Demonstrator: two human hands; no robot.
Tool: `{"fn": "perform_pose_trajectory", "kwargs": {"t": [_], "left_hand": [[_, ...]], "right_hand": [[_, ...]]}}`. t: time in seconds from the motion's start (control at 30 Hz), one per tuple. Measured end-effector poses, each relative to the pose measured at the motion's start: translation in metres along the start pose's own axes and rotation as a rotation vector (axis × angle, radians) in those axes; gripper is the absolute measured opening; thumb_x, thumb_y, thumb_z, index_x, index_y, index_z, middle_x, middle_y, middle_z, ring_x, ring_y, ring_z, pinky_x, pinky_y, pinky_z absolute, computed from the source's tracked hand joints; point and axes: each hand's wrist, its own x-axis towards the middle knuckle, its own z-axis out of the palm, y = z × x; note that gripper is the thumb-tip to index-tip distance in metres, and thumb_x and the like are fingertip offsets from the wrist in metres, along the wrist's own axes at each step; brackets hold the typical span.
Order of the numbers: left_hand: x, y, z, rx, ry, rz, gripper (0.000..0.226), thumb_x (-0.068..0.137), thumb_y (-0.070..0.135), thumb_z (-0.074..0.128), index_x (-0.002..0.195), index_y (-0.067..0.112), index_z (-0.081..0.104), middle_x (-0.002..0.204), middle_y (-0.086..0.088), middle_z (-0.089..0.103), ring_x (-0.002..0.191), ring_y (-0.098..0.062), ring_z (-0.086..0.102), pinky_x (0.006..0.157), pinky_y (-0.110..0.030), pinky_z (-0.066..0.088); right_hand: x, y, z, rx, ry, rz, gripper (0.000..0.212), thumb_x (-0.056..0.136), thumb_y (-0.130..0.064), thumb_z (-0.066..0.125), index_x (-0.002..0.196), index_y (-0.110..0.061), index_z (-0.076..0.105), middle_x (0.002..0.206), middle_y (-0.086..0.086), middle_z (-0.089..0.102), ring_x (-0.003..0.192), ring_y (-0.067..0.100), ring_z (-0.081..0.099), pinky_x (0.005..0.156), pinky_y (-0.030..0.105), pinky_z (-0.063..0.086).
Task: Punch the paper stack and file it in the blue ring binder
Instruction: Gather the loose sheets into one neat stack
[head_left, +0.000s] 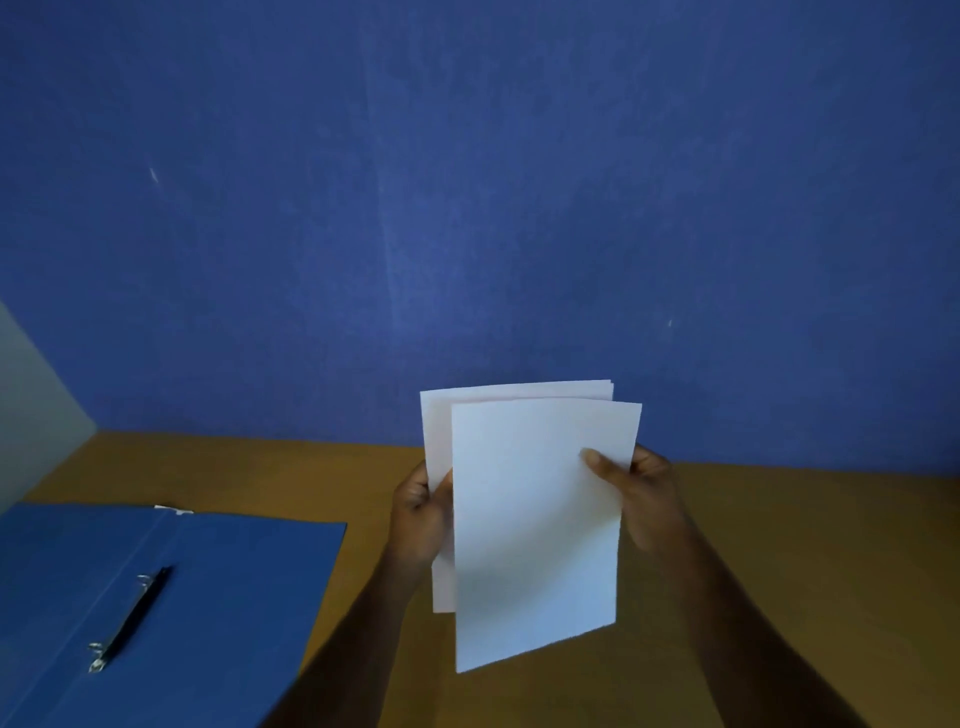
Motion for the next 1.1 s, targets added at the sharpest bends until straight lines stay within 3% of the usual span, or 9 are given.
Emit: {"fn": "perform_pose_trajectory", "kwargs": {"t": [0.1,0.2,0.23,0.33,0.47,0.73,0.9,0.97,1.1], "left_hand": [[-0.001,-0.002,0.001,-0.086,-0.063,-0.059,0.012,0.096,0.017,0.061,0.097,0.014,0.072,0.084,-0.007,0.074,0.074,-0.024,0.069,0.068,-0.037,0.052],[-0.008,-0.001,0.007,-0.055,0.008,-0.045,0.034,0.100,0.039,0.051,0.118,0.016,0.069,0.108,-0.005,0.074,0.102,-0.019,0.070,0.091,-0.041,0.056],[-0.011,0.002,0.009,-0.031,0.083,-0.003,0.032,0.102,0.032,0.048,0.121,0.014,0.066,0.112,0.002,0.073,0.106,-0.006,0.068,0.097,-0.029,0.054],[-0.020,0.010,0.016,0.121,0.086,0.131,0.025,0.101,0.013,0.052,0.121,0.021,0.063,0.113,0.021,0.071,0.109,0.006,0.064,0.093,-0.013,0.049],[-0.023,0.002,0.016,0.222,0.051,0.167,0.029,0.099,0.016,0.056,0.124,0.030,0.060,0.121,0.017,0.068,0.115,-0.001,0.063,0.096,-0.018,0.051],[-0.034,0.013,0.024,0.148,0.149,0.164,0.033,0.091,0.014,0.069,0.120,0.025,0.058,0.113,0.013,0.069,0.103,0.004,0.065,0.080,-0.008,0.050],[-0.041,0.029,0.031,0.199,0.155,0.207,0.026,0.096,0.013,0.061,0.102,0.039,0.058,0.096,0.031,0.069,0.095,0.015,0.062,0.074,-0.001,0.045],[-0.044,0.035,0.032,0.208,0.142,0.230,0.025,0.096,0.015,0.062,0.102,0.039,0.058,0.098,0.039,0.066,0.096,0.015,0.062,0.075,-0.002,0.045],[-0.046,0.036,0.029,0.161,0.146,0.237,0.019,0.091,0.019,0.069,0.106,0.030,0.064,0.100,0.022,0.072,0.096,0.001,0.068,0.075,-0.009,0.051]], "right_hand": [[-0.003,0.010,0.010,0.007,0.096,-0.016,0.063,0.063,-0.041,0.089,0.113,-0.008,0.069,0.114,0.012,0.074,0.106,0.032,0.071,0.093,0.051,0.055],[-0.003,0.013,0.017,-0.033,0.256,-0.060,0.049,0.074,-0.011,0.083,0.115,-0.006,0.056,0.109,0.015,0.074,0.094,0.026,0.074,0.086,0.049,0.060],[-0.003,0.013,0.020,-0.025,0.281,-0.072,0.052,0.076,-0.001,0.080,0.119,-0.008,0.051,0.108,0.012,0.073,0.089,0.019,0.075,0.080,0.041,0.062],[-0.009,0.011,0.026,-0.075,0.267,-0.116,0.047,0.081,0.002,0.075,0.121,-0.013,0.055,0.103,-0.002,0.073,0.084,0.005,0.074,0.068,0.021,0.061],[-0.020,0.014,0.030,-0.168,0.229,-0.132,0.027,0.087,-0.022,0.073,0.113,-0.015,0.069,0.102,0.002,0.077,0.092,0.018,0.074,0.075,0.034,0.062],[-0.034,0.013,0.030,-0.194,0.208,-0.150,0.036,0.085,-0.022,0.075,0.119,-0.017,0.062,0.113,0.007,0.070,0.100,0.023,0.070,0.081,0.039,0.062],[-0.039,0.012,0.030,-0.332,0.208,-0.216,0.020,0.090,-0.033,0.070,0.105,-0.020,0.068,0.101,0.001,0.075,0.097,0.018,0.072,0.089,0.045,0.058],[-0.039,0.008,0.030,-0.324,0.213,-0.232,0.011,0.091,-0.024,0.069,0.101,-0.018,0.068,0.097,0.002,0.075,0.093,0.017,0.072,0.086,0.043,0.059],[-0.043,0.004,0.023,-0.295,0.202,-0.264,0.013,0.090,-0.015,0.070,0.101,-0.010,0.066,0.096,0.007,0.074,0.089,0.018,0.072,0.074,0.027,0.060]]}}
